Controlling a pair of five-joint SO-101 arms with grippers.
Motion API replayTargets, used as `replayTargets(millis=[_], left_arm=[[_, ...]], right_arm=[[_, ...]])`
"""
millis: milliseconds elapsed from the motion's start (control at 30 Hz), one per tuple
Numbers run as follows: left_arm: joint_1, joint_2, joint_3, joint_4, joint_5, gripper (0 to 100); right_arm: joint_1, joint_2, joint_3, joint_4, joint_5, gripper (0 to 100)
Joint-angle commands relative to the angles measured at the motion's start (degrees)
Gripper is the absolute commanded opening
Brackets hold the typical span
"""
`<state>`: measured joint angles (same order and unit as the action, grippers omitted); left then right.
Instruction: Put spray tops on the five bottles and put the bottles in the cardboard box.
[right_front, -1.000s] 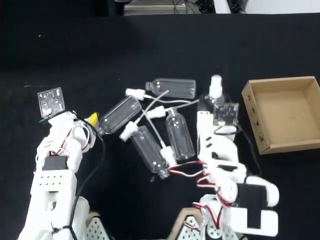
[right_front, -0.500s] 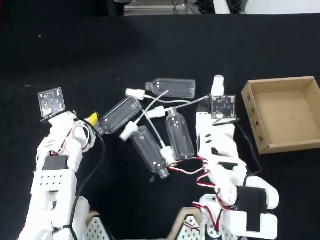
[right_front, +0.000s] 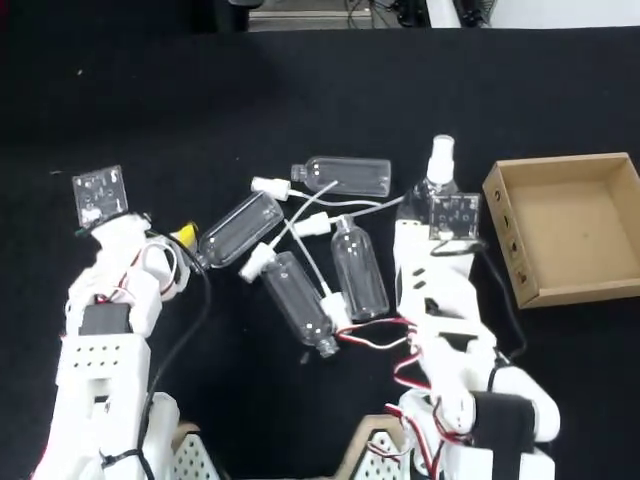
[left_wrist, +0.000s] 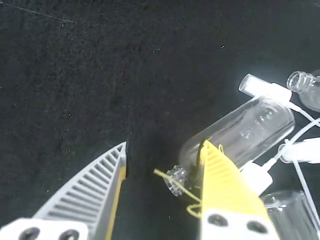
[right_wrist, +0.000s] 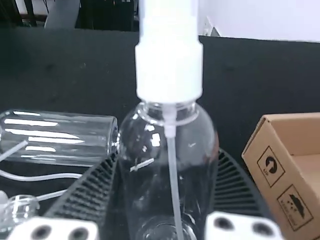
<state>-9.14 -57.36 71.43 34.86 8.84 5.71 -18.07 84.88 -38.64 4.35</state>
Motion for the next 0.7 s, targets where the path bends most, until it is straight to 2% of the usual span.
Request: replayTargets(millis=[0,100,300,567,667], left_arm=[[0.48,-0.26,-8.57,6.59,-4.04,26],[0.48,-0.26,-10.51,9.85,-6.68,30],[0.48,-0.18,-15.08,15.91,-9.23,30],[0.48,-0.09,-16.75,16.88,-10.02,31],[0.48,3.43,-21.76,20.57,-11.69,30]], right_arm=[[-0.62,-4.53,0.04,0.09,-1.49,19.1],[-0.62,-5.85,-0.22,2.90,-1.67,19.1],[-0.62,-7.34,0.22,3.43,-1.76,19.1],[-0.62,-7.25,0.75,3.43,-1.76,19.1],[-0.62,-7.43,1.27,3.34,-1.76,19.1]])
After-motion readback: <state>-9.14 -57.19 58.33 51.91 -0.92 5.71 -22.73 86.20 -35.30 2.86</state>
